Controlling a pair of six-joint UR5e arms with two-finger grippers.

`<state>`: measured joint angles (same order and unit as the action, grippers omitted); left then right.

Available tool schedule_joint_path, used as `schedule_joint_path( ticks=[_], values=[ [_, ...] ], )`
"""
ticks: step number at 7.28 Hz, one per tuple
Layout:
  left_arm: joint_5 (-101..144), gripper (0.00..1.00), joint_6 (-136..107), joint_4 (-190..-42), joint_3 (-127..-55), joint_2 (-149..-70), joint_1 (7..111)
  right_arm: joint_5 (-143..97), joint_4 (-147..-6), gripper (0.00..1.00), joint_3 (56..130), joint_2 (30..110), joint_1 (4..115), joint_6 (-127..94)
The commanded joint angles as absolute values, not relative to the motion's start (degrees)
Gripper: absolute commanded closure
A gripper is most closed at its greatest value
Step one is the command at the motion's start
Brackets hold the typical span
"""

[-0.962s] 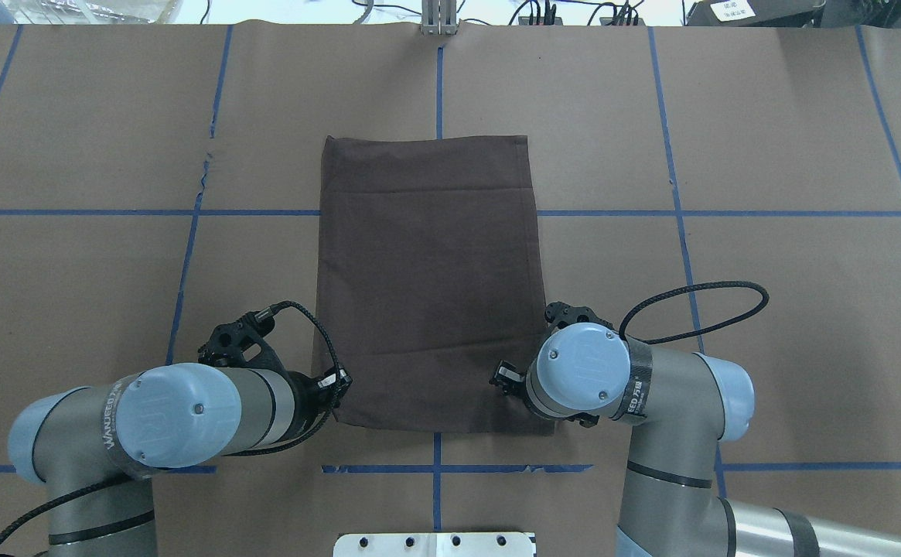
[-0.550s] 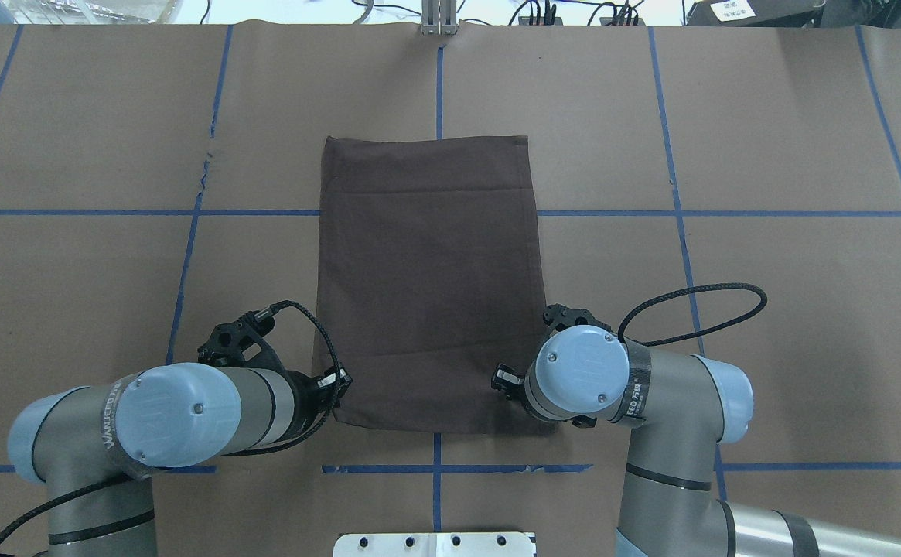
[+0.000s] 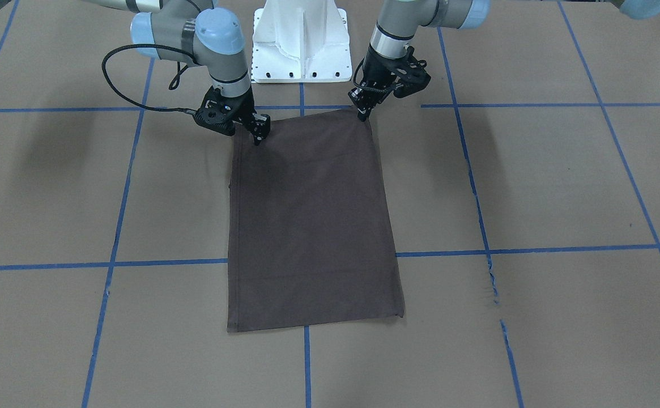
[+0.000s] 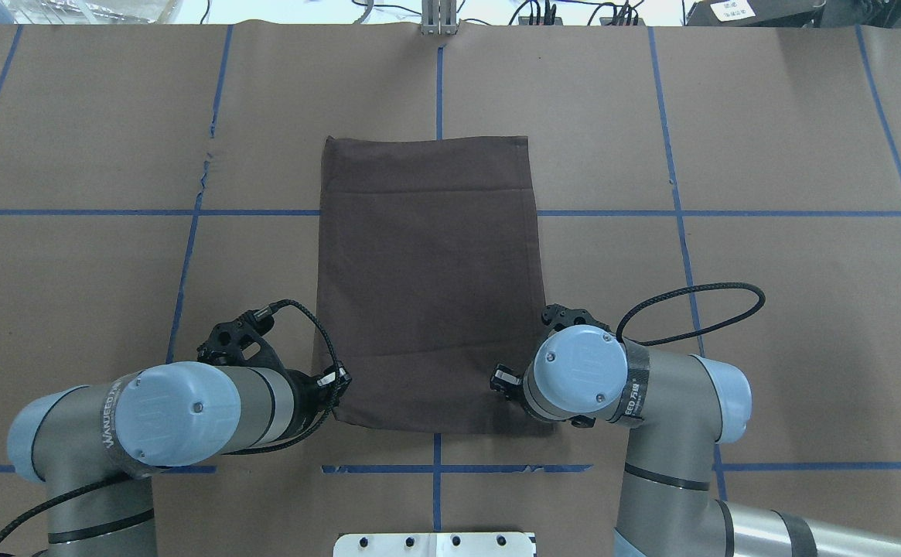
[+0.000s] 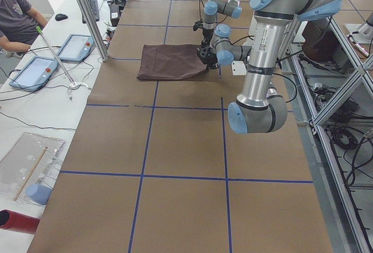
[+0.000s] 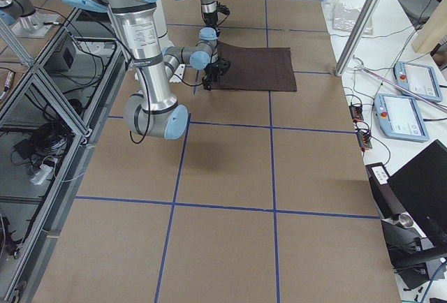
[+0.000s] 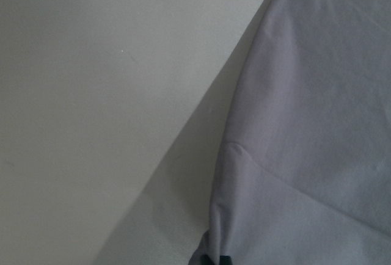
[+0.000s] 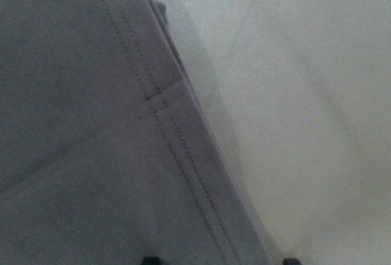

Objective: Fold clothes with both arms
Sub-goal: 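Grasp the near corners of the shirt with both grippers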

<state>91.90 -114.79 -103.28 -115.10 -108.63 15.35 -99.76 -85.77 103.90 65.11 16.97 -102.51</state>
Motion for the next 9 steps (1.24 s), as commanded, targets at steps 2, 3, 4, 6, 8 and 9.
schedule_joint_path(
  ticks=[2,3,4,6,8,9],
  values=[
    [92.02,1.0,-114.79,-103.1,-115.31,-108.63,15.56,-99.67,-85.78,1.0,103.97,64.78,16.79,-102.39],
    [92.02,1.0,-114.79,-103.1,-115.31,-108.63,15.56,-99.67,-85.78,1.0,104.15,64.78,16.79,-102.39],
    [92.02,1.0,-114.79,-103.1,-115.23,-108.63,15.47,-98.71,-86.04,1.0,105.54,64.78,16.79,-102.39],
    [92.02,1.0,-114.79,-103.1,-115.22,-108.63,15.47,-97.74,-86.31,1.0,106.26,64.78,16.79,-102.74],
    [92.02,1.0,-114.79,-103.1,-115.14,-108.63,15.64,-97.73,-86.31,1.0,106.78,64.77,16.96,-102.83],
    [92.02,1.0,-114.79,-103.1,-115.14,-108.63,15.64,-97.73,-86.31,1.0,106.87,64.78,16.96,-102.83]
  ],
)
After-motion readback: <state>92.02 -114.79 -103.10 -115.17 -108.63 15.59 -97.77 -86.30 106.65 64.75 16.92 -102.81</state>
